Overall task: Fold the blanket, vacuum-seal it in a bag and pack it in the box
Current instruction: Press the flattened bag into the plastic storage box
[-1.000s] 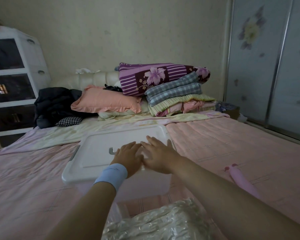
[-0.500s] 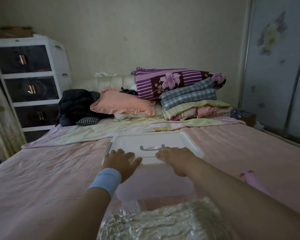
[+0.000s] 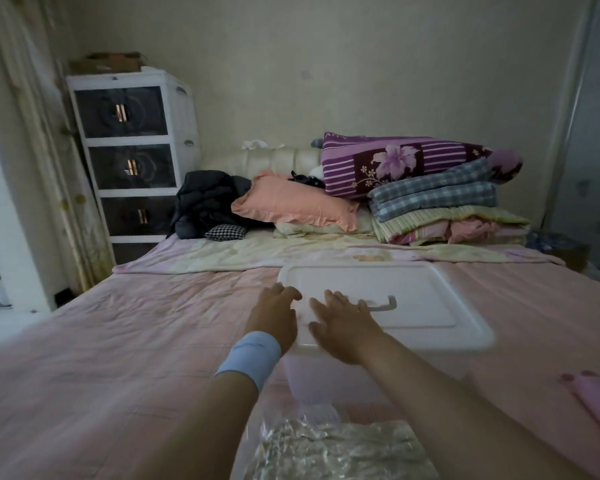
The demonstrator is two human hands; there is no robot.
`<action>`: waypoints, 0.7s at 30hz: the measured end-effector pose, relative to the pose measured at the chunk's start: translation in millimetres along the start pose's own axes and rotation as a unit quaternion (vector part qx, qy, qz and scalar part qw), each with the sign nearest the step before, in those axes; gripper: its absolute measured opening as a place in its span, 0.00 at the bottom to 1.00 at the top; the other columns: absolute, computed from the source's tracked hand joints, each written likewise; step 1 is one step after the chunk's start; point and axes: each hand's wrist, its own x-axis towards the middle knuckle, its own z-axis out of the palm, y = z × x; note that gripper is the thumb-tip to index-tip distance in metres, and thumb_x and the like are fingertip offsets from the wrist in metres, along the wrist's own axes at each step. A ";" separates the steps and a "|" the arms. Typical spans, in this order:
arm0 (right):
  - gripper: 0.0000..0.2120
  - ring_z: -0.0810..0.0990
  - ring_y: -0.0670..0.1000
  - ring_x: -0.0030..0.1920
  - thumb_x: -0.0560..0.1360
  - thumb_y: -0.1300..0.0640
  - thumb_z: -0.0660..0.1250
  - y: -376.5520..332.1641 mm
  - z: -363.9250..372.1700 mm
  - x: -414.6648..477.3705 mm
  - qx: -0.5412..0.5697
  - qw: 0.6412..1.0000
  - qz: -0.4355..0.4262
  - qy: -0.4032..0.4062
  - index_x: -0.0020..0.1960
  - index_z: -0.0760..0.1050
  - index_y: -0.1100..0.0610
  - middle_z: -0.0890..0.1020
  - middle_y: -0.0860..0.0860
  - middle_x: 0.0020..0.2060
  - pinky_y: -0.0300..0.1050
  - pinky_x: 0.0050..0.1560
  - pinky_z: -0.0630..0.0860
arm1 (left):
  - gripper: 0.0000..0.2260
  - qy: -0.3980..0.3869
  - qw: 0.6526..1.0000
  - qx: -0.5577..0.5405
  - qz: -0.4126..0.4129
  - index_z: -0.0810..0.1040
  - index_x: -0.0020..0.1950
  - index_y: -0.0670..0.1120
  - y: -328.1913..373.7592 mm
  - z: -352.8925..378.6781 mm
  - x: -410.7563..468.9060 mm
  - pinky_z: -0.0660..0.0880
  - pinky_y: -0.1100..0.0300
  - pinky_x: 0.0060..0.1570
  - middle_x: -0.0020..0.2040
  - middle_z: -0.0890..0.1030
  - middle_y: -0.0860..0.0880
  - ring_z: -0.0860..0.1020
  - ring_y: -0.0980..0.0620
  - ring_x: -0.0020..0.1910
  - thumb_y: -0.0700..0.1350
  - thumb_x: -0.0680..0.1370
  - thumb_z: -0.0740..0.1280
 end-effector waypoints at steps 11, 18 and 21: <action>0.29 0.41 0.53 0.81 0.83 0.41 0.46 -0.7 16.2 -11.8 -0.003 0.999 -0.007 0.035 0.82 0.45 0.45 0.44 0.52 0.82 0.64 0.78 0.42 | 0.17 -0.029 0.988 -0.002 -0.150 0.72 0.70 0.47 -14.2 10.1 20.8 0.72 0.54 0.55 0.60 0.79 0.42 0.77 0.41 0.58 0.45 0.83 0.55; 0.29 0.42 0.52 0.81 0.83 0.41 0.46 -0.1 15.7 -10.5 -0.004 0.999 -0.015 0.030 0.82 0.46 0.45 0.45 0.51 0.82 0.63 0.78 0.43 | 0.15 -0.043 0.978 0.016 -0.202 0.74 0.65 0.40 -17.3 4.4 21.5 0.72 0.53 0.56 0.63 0.76 0.40 0.76 0.40 0.61 0.41 0.83 0.54; 0.29 0.42 0.52 0.81 0.83 0.40 0.46 1.5 16.1 -9.0 -0.003 0.999 -0.014 0.030 0.82 0.46 0.44 0.45 0.51 0.82 0.63 0.78 0.43 | 0.16 -0.035 0.984 0.038 -0.170 0.70 0.68 0.46 -18.0 8.7 20.9 0.71 0.52 0.60 0.71 0.65 0.45 0.68 0.42 0.67 0.41 0.80 0.56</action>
